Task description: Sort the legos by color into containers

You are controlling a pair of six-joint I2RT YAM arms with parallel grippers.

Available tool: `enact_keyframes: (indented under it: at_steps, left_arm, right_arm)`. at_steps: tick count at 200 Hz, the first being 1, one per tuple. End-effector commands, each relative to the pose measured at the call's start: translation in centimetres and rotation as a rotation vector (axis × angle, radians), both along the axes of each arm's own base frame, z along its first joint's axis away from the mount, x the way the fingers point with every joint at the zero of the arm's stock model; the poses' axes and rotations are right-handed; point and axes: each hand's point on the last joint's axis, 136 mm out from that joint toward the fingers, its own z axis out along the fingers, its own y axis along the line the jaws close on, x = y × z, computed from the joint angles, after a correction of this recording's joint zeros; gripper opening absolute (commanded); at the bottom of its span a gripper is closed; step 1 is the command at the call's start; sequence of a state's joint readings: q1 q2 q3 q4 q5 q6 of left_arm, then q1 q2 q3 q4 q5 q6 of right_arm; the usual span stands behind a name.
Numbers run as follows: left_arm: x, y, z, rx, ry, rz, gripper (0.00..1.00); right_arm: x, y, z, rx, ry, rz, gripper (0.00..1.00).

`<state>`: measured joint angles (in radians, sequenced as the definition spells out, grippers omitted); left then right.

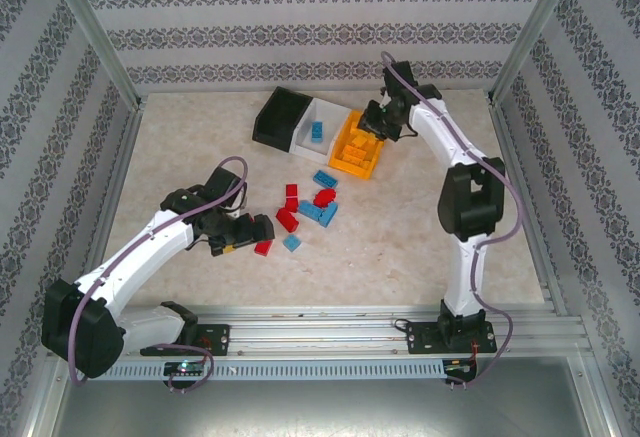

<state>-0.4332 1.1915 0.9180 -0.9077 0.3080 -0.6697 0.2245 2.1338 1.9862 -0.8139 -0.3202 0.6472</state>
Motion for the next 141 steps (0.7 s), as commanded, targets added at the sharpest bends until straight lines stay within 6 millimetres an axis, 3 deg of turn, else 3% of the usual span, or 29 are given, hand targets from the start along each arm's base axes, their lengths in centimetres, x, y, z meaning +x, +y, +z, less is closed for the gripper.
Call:
enact_keyframes:
  at_steps: [1,33,60,92,141]
  left_arm:
    - [-1.8,1.1,-1.3,0.074,0.061,-0.037,0.90]
    - [-1.3,0.4,-1.4,0.054,0.057,-0.048,0.89]
    - [-0.2,-1.2,-1.2,0.067,0.036,-0.112,0.89]
    - [0.7,-4.2,-1.7,0.142,0.029,-0.263,0.85]
    - [2.0,-7.9,-4.2,0.239,0.051,-0.433,0.72]
  right_arm:
    - [0.9,0.2,1.3,0.012,-0.002,0.008,0.32]
    - [1.5,0.2,2.7,0.009,-0.024,0.021,0.56]
    - [-0.4,-0.4,4.2,-0.002,-0.044,0.024,0.58]
    - [-5.6,-1.0,5.1,0.007,-0.055,0.036,0.59]
    - [-16.3,0.4,2.3,0.044,0.020,0.111,0.59]
